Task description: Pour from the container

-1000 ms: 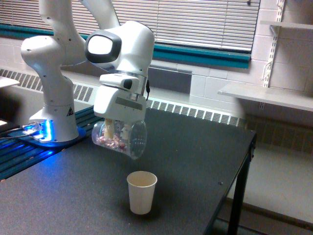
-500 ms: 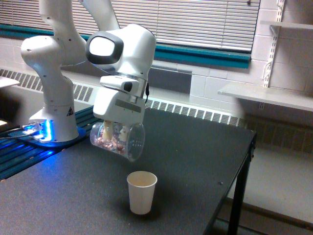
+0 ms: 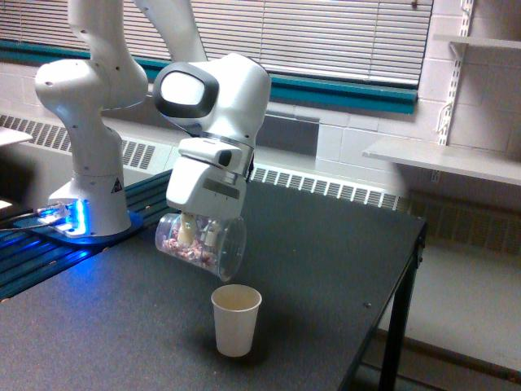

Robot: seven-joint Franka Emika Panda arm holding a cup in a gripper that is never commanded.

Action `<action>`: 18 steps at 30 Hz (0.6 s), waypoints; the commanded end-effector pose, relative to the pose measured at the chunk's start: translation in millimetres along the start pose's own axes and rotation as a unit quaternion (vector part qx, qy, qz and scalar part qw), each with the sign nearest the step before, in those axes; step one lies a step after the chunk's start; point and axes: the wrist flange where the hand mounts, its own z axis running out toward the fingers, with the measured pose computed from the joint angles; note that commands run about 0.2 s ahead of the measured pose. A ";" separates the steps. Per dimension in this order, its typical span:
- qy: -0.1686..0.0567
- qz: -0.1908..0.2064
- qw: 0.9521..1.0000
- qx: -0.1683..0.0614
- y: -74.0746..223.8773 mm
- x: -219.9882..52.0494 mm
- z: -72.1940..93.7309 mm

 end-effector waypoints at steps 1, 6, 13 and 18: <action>0.008 -0.011 1.000 -0.010 -6.7 5.4 -5.2; 0.012 -0.022 1.000 -0.019 -7.6 7.7 -8.2; 0.009 -0.027 0.999 -0.028 -4.5 5.1 -8.8; 0.011 -0.028 0.999 -0.037 -1.4 2.4 -9.7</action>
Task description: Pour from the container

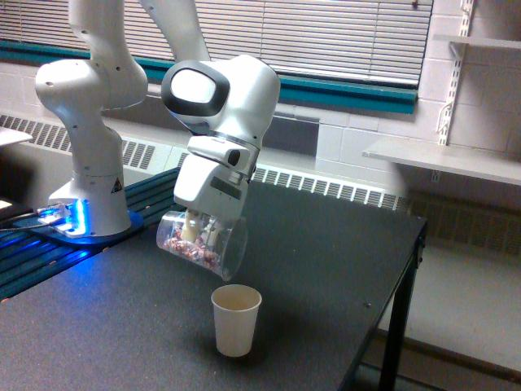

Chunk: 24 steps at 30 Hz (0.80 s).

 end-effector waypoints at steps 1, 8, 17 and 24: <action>0.006 -0.002 1.000 -0.010 3.4 -0.8 -6.4; 0.003 -0.009 1.000 -0.018 6.1 -2.3 -5.7; 0.005 -0.017 1.000 -0.025 6.0 -2.3 -5.2; 0.007 -0.025 0.999 -0.026 5.8 -1.1 -4.5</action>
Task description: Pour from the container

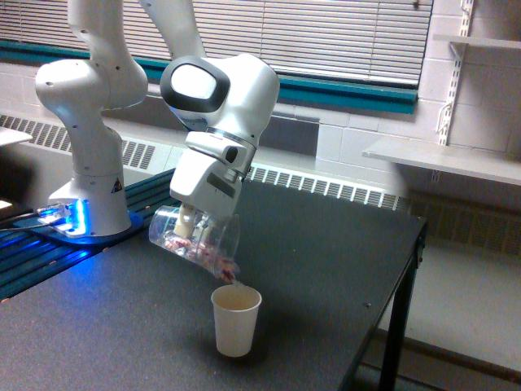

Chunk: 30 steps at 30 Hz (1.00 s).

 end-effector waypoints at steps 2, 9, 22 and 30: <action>0.006 -0.012 1.000 -0.005 -0.4 1.9 -2.5; 0.010 -0.013 1.000 -0.006 0.7 2.0 -4.2; 0.018 -0.017 1.000 -0.003 1.0 1.5 -7.6; 0.018 -0.017 1.000 -0.001 1.5 -1.9 -8.3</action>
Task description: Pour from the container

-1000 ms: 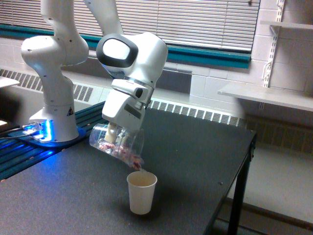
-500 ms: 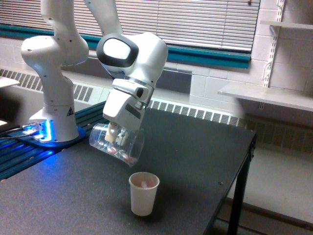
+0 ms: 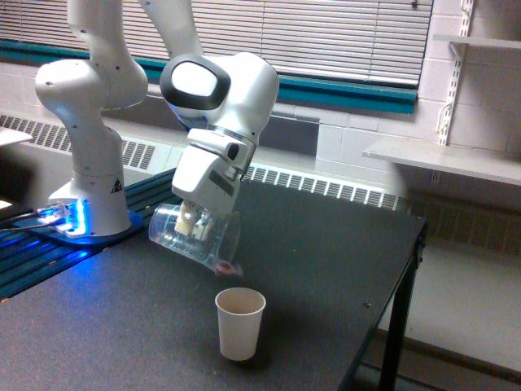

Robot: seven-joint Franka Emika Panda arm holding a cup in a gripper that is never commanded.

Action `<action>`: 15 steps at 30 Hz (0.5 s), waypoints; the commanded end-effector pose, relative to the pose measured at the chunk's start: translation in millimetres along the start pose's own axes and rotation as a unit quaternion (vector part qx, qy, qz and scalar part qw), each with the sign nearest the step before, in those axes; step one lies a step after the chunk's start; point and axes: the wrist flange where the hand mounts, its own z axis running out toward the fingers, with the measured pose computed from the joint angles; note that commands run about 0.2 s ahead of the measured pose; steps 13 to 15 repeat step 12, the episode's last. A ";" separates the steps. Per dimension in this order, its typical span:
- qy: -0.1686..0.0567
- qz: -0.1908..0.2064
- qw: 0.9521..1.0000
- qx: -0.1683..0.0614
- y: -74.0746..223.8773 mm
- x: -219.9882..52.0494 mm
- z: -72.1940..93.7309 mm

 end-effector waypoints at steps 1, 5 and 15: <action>0.007 -0.005 1.000 0.003 0.2 -1.6 -4.8; 0.007 -0.005 1.000 0.005 1.6 -2.6 -4.7; 0.007 -0.013 1.000 0.009 4.0 1.6 -5.2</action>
